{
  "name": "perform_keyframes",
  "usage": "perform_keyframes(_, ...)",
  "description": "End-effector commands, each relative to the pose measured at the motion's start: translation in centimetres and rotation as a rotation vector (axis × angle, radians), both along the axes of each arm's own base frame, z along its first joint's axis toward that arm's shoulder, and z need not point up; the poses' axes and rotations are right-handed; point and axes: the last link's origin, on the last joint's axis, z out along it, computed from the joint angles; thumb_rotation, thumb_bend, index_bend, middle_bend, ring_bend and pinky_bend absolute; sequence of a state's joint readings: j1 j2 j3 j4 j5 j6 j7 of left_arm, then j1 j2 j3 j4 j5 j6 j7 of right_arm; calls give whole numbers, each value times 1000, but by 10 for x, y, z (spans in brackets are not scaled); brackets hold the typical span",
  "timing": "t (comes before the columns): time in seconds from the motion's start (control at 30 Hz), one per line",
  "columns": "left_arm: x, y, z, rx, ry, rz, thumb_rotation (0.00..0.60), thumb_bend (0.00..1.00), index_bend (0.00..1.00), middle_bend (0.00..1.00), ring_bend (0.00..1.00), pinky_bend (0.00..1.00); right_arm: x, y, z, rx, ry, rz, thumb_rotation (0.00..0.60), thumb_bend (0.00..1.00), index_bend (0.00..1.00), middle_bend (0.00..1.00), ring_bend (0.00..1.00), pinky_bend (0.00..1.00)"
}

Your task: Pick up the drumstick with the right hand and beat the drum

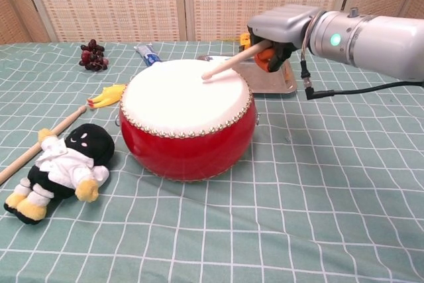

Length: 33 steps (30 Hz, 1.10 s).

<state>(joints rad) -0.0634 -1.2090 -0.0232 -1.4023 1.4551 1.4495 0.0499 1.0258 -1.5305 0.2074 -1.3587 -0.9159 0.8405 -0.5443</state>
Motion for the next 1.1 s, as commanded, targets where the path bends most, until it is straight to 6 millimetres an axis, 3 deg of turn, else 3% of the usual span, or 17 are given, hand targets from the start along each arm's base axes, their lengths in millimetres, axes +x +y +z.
perform_keyframes(0.03, 1, 0, 0, -1, -2, -4, 600, 230, 27, 0, 17, 18, 5, 2, 14, 38, -141, -43, 600, 1000, 1000, 1000, 1000, 1000)
perform_keyframes(0.4, -1, -1, -1, -3, -4, 4, 600, 232, 27, 0, 17, 19, -11, 3, -14, 11, 157, 16, 600, 1000, 1000, 1000, 1000, 1000)
perform_keyframes(0.5, -2, -1, -1, -3, -5, 7, 600, 230, 27, 0, 16, 18, -4, 5, -11, 23, 89, -10, 600, 1000, 1000, 1000, 1000, 1000)
perform_keyframes(0.63, -2, -1, 0, 2, -2, 1, 600, 231, 27, 0, 17, 18, 13, 11, 5, 67, -128, -35, 600, 1000, 1000, 1000, 1000, 1000)
perform_keyframes(0.77, -1, 0, 1, 1, 0, -6, 600, 231, 27, 0, 17, 18, 16, 11, 19, 66, -198, -14, 600, 1000, 1000, 1000, 1000, 1000)
perform_keyframes(0.9, 0, -1, 0, 0, 0, -8, 600, 230, 27, 0, 17, 19, 10, 10, 15, 67, -126, -6, 600, 1000, 1000, 1000, 1000, 1000)
perform_keyframes(1.1, -1, -2, 1, 0, 2, -2, 600, 230, 27, 0, 16, 18, -2, 8, -7, 46, 102, 28, 600, 1000, 1000, 1000, 1000, 1000)
